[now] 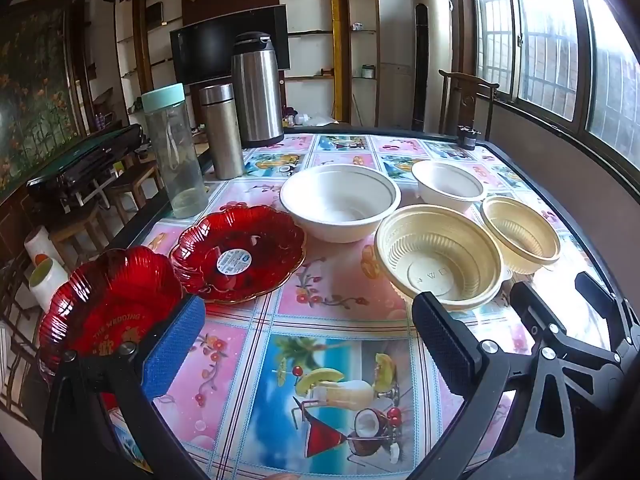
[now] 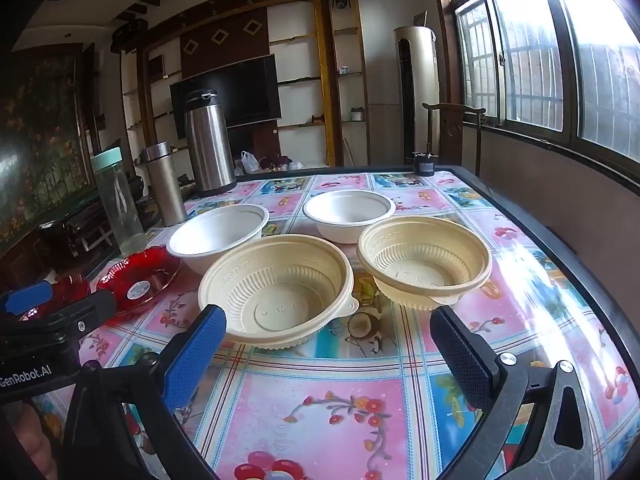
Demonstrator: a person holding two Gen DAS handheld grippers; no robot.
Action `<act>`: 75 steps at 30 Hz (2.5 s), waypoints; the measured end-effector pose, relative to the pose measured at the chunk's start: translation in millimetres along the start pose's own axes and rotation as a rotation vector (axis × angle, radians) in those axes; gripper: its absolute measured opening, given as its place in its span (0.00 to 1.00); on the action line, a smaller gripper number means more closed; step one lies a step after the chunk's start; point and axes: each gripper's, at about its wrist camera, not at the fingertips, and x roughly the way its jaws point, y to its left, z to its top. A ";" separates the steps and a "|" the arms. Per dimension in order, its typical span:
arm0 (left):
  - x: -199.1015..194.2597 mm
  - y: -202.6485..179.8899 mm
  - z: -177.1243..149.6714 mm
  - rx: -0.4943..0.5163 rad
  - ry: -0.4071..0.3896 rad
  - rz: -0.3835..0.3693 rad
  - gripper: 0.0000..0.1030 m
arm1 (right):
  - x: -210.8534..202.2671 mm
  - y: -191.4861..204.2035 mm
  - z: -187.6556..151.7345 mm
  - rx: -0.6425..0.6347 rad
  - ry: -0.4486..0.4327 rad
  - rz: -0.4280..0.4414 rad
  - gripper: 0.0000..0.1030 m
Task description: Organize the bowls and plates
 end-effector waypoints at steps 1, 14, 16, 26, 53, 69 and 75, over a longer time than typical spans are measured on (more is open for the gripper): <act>2.0 1.9 -0.5 0.000 0.002 0.000 1.00 | 0.2 -0.2 0.1 0.000 0.003 0.001 1.00; 7.6 16.7 -0.1 -0.026 0.013 0.020 1.00 | 2.4 0.5 1.1 0.002 0.011 0.004 1.00; 7.4 17.7 -0.4 -0.025 0.012 0.022 1.00 | 1.2 1.0 0.1 0.003 0.012 0.006 1.00; 8.8 22.2 -0.7 -0.033 0.013 0.024 1.00 | 3.3 1.9 -2.1 0.003 0.023 0.013 1.00; 13.1 29.8 -6.5 -0.045 0.022 0.026 1.00 | 4.9 0.7 -1.3 0.003 0.031 0.013 1.00; 12.7 31.7 -7.6 -0.049 0.022 0.024 1.00 | 4.8 0.5 -1.0 0.004 0.032 0.013 1.00; 12.8 31.6 -7.6 -0.048 0.022 0.026 1.00 | 4.6 0.2 -1.1 0.005 0.032 0.014 1.00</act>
